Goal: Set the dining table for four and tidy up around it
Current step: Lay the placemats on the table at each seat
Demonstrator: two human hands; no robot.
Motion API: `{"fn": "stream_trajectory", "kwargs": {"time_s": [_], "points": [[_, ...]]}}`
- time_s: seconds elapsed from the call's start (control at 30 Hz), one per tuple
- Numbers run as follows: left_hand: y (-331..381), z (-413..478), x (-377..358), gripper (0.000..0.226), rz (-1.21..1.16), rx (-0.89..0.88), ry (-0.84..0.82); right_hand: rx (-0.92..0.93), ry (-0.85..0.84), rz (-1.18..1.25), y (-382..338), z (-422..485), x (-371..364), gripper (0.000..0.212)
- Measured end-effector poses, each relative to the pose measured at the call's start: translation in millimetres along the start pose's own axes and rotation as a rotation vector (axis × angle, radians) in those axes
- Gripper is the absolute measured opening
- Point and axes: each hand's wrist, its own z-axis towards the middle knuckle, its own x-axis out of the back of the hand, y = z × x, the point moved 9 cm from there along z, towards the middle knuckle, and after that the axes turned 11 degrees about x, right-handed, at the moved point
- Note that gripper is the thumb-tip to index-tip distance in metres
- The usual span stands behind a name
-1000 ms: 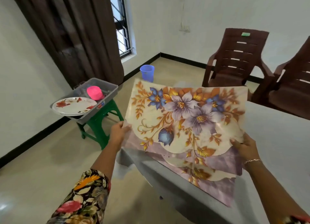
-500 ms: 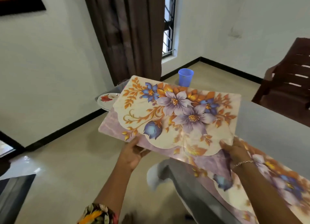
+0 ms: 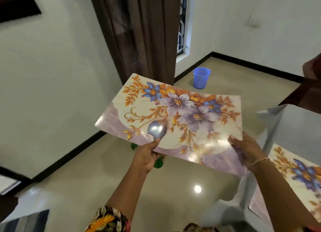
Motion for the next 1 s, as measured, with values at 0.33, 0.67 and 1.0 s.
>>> {"fn": "stream_trajectory", "kwargs": {"time_s": [0.33,0.67,1.0], "points": [[70,116,-69,0.011,0.131,0.054,-0.032,0.004,0.109,0.116,2,99,3,0.061],[89,220,-187,0.012,0.409,0.214,-0.14,0.006,0.417,0.057,-8,158,80,0.032],[26,302,-324,0.021,0.516,0.407,-0.357,0.075,0.775,0.047,-34,166,186,0.038]]}}
